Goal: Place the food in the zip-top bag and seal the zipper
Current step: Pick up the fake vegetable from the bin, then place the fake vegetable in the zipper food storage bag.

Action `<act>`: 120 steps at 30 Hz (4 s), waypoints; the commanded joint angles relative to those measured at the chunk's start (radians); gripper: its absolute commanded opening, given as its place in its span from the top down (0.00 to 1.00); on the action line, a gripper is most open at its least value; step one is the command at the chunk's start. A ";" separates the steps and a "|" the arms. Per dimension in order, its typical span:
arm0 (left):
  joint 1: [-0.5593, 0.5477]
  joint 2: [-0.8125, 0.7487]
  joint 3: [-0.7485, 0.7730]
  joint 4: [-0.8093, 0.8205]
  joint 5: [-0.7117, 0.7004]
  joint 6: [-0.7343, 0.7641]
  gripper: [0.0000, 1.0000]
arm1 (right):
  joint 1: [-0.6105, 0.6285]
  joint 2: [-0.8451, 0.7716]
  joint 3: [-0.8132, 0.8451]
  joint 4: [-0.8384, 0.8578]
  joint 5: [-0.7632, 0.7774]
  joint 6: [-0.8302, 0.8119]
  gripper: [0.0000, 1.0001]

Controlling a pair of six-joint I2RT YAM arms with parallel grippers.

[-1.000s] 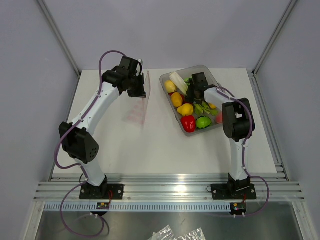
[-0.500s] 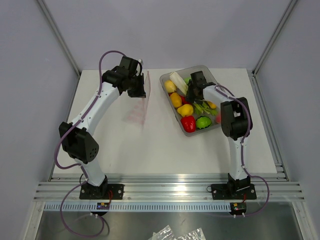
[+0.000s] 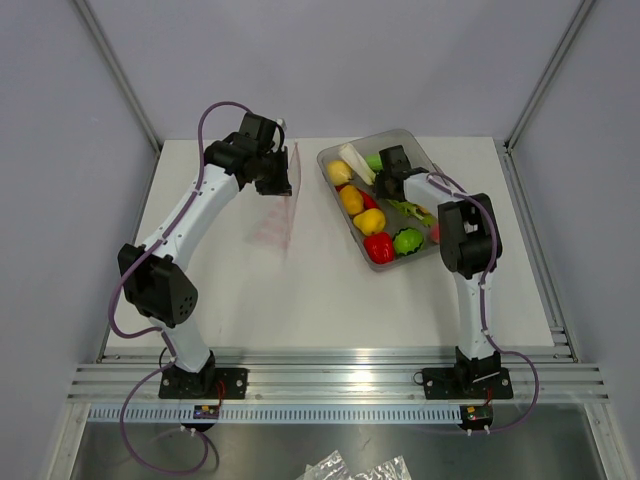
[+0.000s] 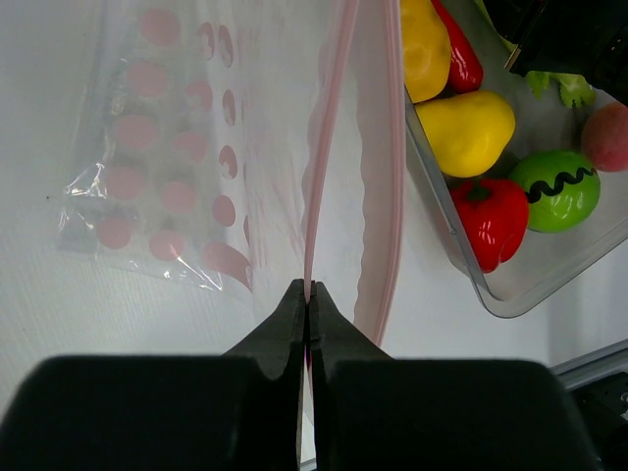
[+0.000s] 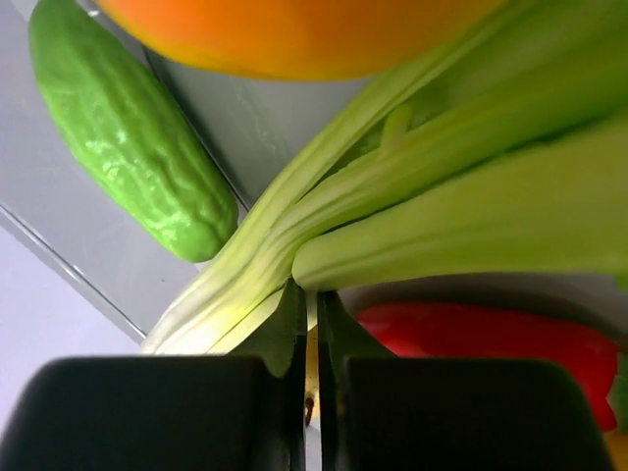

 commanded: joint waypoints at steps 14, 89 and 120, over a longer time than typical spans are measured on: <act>0.005 -0.041 0.045 0.031 0.014 -0.004 1.00 | 0.068 -0.250 0.047 0.117 0.118 -0.490 1.00; -0.090 0.169 0.223 0.019 0.230 -0.068 1.00 | 0.268 -0.692 -0.055 -0.012 0.310 -1.348 1.00; -0.090 0.152 0.294 0.033 0.299 -0.119 1.00 | 0.421 -0.573 -0.148 0.085 0.325 -1.220 1.00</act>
